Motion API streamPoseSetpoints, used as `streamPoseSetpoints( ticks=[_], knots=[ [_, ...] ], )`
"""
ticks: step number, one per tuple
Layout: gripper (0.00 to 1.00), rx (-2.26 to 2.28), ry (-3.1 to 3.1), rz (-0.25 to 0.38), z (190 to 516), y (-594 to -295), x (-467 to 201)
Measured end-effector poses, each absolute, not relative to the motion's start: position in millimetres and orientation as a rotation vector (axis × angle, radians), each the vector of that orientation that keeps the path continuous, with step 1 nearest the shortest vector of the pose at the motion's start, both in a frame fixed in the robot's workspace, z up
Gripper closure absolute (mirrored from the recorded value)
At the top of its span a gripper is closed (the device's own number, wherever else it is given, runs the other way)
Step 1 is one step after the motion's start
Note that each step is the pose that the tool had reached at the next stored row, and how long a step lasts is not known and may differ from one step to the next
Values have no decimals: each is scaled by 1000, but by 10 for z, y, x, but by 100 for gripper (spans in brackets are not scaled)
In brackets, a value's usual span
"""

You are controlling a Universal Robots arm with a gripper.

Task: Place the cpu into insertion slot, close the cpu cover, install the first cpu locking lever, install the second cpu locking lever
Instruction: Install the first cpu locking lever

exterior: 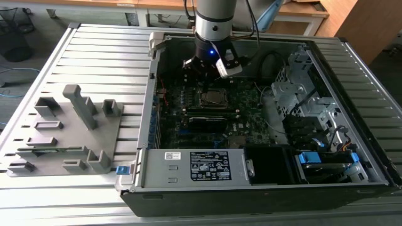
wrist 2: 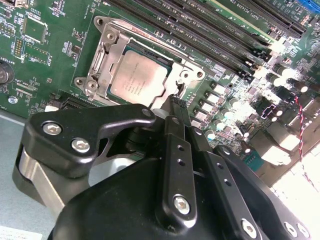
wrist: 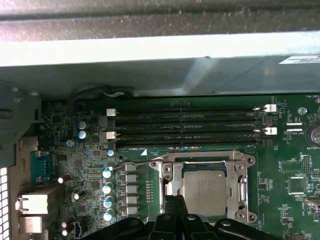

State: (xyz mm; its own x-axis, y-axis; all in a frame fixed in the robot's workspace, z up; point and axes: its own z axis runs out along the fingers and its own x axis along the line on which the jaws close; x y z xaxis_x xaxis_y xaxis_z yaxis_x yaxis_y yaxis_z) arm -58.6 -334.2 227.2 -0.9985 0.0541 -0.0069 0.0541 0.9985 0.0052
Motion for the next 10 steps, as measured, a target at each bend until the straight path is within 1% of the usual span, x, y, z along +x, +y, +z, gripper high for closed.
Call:
streamPoseSetpoints(
  ticks=[10],
  knots=[
    [89, 85, 3133, 8, 2271, -3342, -604]
  ],
)
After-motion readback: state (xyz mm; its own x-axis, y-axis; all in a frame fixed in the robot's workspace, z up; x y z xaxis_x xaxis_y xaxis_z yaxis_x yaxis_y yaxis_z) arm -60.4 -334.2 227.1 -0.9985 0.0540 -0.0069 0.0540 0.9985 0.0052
